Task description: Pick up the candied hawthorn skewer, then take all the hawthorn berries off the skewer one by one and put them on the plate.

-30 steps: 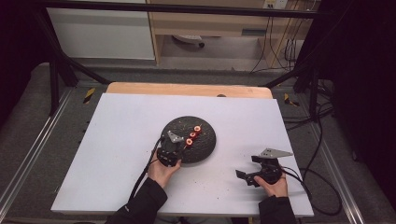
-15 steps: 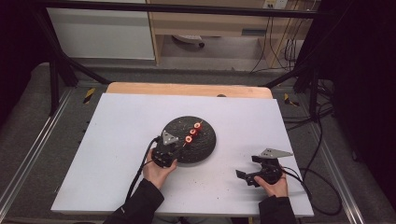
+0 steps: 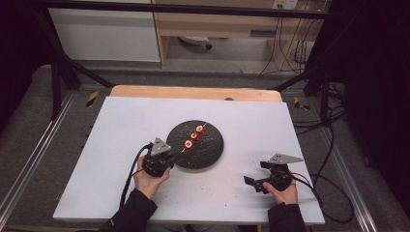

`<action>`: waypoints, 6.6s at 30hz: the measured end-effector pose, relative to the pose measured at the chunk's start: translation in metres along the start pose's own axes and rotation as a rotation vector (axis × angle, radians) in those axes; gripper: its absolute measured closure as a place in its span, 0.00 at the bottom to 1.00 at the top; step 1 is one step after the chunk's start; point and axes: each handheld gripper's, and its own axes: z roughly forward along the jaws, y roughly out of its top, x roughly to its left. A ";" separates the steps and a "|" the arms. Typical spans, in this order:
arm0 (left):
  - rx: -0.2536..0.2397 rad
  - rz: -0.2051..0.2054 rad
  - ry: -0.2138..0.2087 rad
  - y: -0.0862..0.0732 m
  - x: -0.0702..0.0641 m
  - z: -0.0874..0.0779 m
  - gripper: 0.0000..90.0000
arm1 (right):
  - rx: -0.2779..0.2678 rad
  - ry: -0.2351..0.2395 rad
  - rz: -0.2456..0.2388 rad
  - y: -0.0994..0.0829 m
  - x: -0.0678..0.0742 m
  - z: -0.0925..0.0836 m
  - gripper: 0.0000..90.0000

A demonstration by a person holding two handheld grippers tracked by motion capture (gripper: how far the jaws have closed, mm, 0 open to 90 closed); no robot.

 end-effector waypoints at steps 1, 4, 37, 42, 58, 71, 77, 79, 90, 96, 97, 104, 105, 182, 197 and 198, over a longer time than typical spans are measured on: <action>-0.002 0.008 -0.006 -0.001 0.001 -0.003 0.98 | 0.001 0.002 0.004 0.000 0.000 0.000 0.01; -0.019 0.016 -0.033 -0.006 0.004 -0.011 0.98 | -0.004 0.003 0.007 0.001 0.002 0.000 0.01; -0.077 0.047 -0.103 -0.046 0.016 -0.038 0.98 | -0.021 0.037 -0.001 0.022 0.032 0.020 0.01; -0.083 0.053 -0.107 -0.046 0.014 -0.039 0.98 | -0.008 0.021 -0.011 0.029 0.041 0.026 0.01; -0.083 0.084 -0.108 -0.046 0.007 -0.037 0.98 | -0.029 0.061 -0.021 0.065 0.071 0.051 0.04; -0.080 0.096 -0.120 -0.046 0.000 -0.034 0.98 | -0.082 0.130 0.051 0.095 0.079 0.076 0.18; -0.079 0.111 -0.128 -0.046 -0.006 -0.032 0.98 | -0.085 0.145 0.058 0.100 0.080 0.083 0.27; -0.078 0.114 -0.131 -0.046 -0.007 -0.031 0.98 | -0.093 0.153 0.057 0.101 0.080 0.084 0.32; -0.083 0.132 -0.144 -0.047 -0.014 -0.030 0.98 | -0.088 0.174 0.079 0.103 0.076 0.086 0.54; -0.090 0.130 -0.143 -0.047 -0.014 -0.030 0.98 | -0.081 0.198 0.100 0.104 0.076 0.086 0.61; -0.090 0.129 -0.143 -0.047 -0.014 -0.030 0.98 | -0.082 0.203 0.105 0.104 0.076 0.086 0.61; -0.097 0.126 -0.142 -0.047 -0.014 -0.030 0.98 | -0.083 0.232 0.131 0.105 0.075 0.085 0.68; -0.098 0.128 -0.141 -0.047 -0.014 -0.030 0.98 | -0.087 0.233 0.129 0.106 0.075 0.085 0.68; -0.094 0.068 -0.075 -0.046 0.013 -0.040 0.98 | -0.006 0.035 0.054 0.110 0.054 0.106 0.27; -0.091 0.084 -0.097 -0.046 0.004 -0.036 0.98 | -0.033 0.113 0.019 0.104 0.080 0.078 0.05; -0.091 0.084 -0.098 -0.045 0.003 -0.036 0.98 | -0.033 0.118 0.019 0.103 0.081 0.078 0.05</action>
